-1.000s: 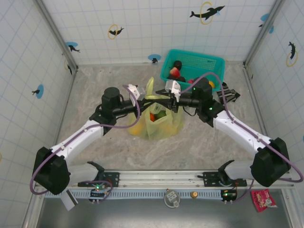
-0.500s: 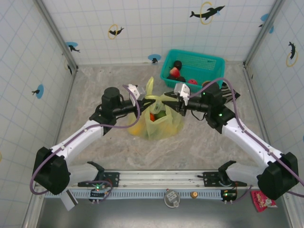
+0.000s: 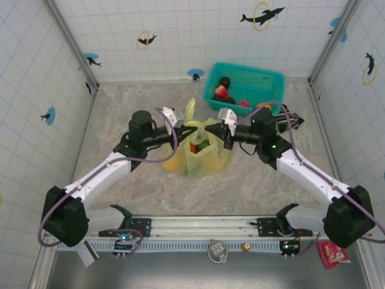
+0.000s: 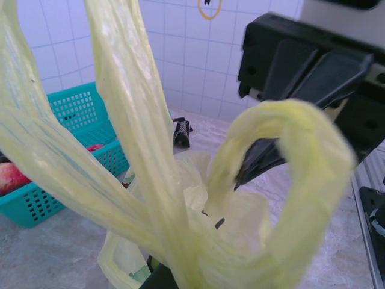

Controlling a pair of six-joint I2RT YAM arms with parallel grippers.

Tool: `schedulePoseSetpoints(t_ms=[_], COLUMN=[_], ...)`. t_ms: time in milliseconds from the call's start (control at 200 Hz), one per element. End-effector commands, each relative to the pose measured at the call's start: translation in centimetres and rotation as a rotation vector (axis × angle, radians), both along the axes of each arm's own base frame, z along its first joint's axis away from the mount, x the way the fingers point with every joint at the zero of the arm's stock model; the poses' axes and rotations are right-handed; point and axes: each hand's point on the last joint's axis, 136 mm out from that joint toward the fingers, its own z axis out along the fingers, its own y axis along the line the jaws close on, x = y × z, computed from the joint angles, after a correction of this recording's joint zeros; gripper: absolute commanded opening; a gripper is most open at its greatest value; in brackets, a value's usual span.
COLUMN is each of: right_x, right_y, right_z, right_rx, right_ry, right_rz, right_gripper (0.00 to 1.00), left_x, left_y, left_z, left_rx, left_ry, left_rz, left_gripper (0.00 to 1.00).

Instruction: Place the fake fruits into the plastic bag and tie a complex knot

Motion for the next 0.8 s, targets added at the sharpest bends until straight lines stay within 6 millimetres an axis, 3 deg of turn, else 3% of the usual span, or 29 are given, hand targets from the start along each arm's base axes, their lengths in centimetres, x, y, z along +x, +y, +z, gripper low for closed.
schedulePoseSetpoints(t_ms=[0, 140, 260, 515, 796], right_x=[0.5, 0.7, 0.8, 0.8, -0.1], right_y=[1.0, 1.7, 2.3, 3.4, 3.2], right_z=[1.9, 1.8, 1.6, 1.9, 0.8], right_rx=[0.035, 0.035, 0.028, 0.017, -0.022], right_ry=[-0.042, -0.039, -0.032, -0.032, -0.031], right_rz=[0.019, 0.026, 0.033, 0.047, 0.064], right_gripper=[0.0, 0.0, 0.0, 0.0, 0.0], left_x=[-0.8, -1.0, -1.1, -1.1, -0.3], left_y=[-0.2, -0.2, -0.3, -0.4, -0.2], left_z=[1.9, 1.9, 1.9, 2.0, 2.3], left_rx=[-0.038, -0.04, -0.042, -0.043, -0.043], left_ry=[-0.062, -0.058, -0.054, -0.051, -0.058], left_rz=[-0.039, -0.05, -0.06, -0.062, -0.015], left_gripper=[0.0, 0.0, 0.11, 0.19, 0.25])
